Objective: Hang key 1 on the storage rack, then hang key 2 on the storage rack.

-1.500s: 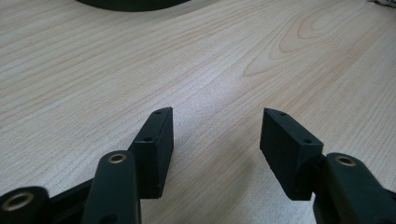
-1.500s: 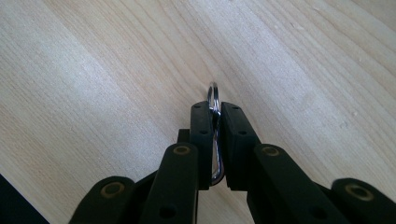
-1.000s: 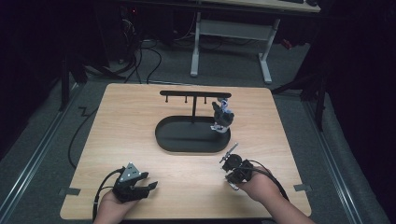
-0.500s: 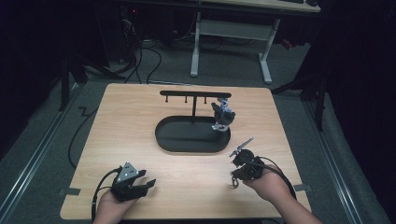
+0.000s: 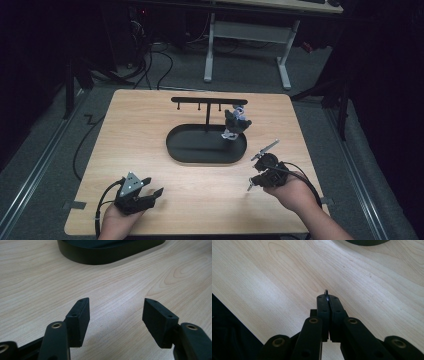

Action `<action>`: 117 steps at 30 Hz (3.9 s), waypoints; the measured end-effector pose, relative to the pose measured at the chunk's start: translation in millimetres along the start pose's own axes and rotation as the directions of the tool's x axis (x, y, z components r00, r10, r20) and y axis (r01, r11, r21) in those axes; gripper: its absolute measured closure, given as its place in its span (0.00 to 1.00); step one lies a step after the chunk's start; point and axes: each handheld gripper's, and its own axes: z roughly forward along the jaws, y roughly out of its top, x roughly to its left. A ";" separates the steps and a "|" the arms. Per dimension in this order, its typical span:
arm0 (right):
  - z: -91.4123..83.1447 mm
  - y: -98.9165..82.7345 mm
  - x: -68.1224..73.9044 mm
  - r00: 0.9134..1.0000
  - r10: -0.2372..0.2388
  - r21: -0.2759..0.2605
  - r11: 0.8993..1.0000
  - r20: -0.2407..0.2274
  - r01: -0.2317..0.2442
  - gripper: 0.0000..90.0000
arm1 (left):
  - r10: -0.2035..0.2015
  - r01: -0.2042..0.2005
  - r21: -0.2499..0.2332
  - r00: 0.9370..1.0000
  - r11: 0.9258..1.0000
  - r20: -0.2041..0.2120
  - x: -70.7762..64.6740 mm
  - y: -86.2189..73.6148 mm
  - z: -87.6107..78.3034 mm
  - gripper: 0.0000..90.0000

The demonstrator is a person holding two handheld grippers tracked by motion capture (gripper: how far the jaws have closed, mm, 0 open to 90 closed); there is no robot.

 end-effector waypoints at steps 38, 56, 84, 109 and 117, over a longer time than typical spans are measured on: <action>-22.5 51.8 -3.6 1.000 -0.012 0.004 1.000 0.005 0.012 1.00 | -0.013 0.013 -0.034 1.000 0.999 -0.021 3.5 0.6 0.0 0.36; -32.3 106.9 -8.8 1.000 -0.016 -0.003 1.000 -0.012 0.016 1.00 | -0.012 0.011 -0.031 1.000 0.999 -0.020 4.6 -1.1 -4.4 0.36; -54.4 182.1 -24.2 1.000 0.001 -0.044 0.999 -0.005 -0.001 1.00 | -0.023 0.023 -0.028 1.000 0.999 -0.009 7.2 -2.2 -5.9 0.36; -42.9 222.7 -38.3 0.999 0.047 -0.065 0.997 0.018 -0.046 0.99 | -0.023 0.023 -0.029 1.000 0.999 -0.006 8.5 -2.9 -6.3 0.36; -39.2 226.0 -45.4 0.998 0.058 -0.067 0.996 0.031 -0.056 0.99 | -0.020 0.020 -0.027 1.000 0.999 -0.004 7.8 -3.2 -5.7 0.36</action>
